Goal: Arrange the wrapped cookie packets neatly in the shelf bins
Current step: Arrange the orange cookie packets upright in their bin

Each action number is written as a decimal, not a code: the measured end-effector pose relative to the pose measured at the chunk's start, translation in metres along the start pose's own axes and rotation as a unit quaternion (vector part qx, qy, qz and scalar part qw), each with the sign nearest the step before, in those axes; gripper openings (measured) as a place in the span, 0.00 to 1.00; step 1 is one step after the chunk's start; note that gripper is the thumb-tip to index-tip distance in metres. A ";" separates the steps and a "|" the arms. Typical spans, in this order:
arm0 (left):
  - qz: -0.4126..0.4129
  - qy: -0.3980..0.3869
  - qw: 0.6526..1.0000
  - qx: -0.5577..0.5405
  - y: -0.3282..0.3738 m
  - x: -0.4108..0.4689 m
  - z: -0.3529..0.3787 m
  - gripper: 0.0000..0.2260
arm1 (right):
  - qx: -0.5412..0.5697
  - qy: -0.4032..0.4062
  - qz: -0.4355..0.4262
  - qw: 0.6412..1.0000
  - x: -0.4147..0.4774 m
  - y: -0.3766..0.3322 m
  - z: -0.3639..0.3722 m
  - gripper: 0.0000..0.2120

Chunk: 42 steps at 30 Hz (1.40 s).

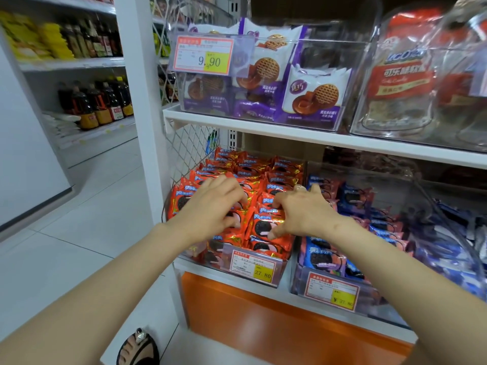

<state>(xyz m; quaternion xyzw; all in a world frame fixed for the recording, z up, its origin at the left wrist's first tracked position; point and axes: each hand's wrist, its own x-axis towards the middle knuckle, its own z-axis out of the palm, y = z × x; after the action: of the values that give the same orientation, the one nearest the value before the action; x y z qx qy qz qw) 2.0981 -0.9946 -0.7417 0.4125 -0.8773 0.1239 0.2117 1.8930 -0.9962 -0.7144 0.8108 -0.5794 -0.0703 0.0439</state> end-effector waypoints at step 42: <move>-0.150 0.008 0.982 0.115 0.044 -0.012 0.015 0.20 | 0.041 0.128 0.000 0.991 0.000 0.000 0.014 0.23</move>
<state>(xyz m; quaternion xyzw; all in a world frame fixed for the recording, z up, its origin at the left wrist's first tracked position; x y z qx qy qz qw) 2.0665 -0.9649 -0.7619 0.5597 -0.7838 0.1946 0.1860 1.8902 -0.9961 -0.7285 0.8144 -0.5713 0.0576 0.0846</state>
